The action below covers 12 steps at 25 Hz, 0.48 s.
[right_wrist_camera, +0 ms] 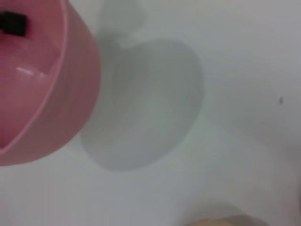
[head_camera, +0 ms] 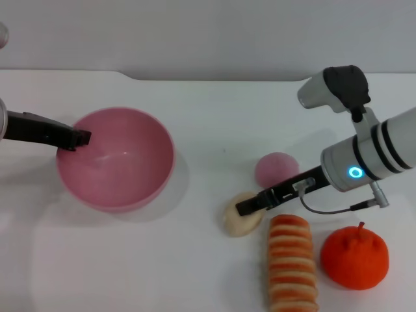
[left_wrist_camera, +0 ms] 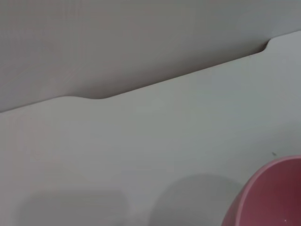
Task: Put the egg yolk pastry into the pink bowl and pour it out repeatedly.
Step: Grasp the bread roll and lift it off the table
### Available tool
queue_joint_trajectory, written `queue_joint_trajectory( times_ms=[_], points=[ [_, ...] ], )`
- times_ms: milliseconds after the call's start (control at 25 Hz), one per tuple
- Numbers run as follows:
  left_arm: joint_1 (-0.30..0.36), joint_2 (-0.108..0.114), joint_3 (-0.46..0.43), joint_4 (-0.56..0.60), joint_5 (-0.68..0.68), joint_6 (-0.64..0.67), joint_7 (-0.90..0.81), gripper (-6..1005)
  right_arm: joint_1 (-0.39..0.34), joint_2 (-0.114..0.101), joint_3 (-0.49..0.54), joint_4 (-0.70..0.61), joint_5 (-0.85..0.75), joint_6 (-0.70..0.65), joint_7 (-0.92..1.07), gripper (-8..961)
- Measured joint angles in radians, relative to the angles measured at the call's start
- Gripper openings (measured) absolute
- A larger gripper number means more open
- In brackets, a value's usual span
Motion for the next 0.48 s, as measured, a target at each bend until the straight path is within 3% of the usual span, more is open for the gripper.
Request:
queue_joint_trajectory(
  times_ms=[480],
  points=[
    [-0.064, -0.001, 0.018, -0.119, 0.003, -0.044, 0.000, 1, -0.100, -0.006, 0.156, -0.156, 0.041, -0.125, -0.105, 386]
  ],
)
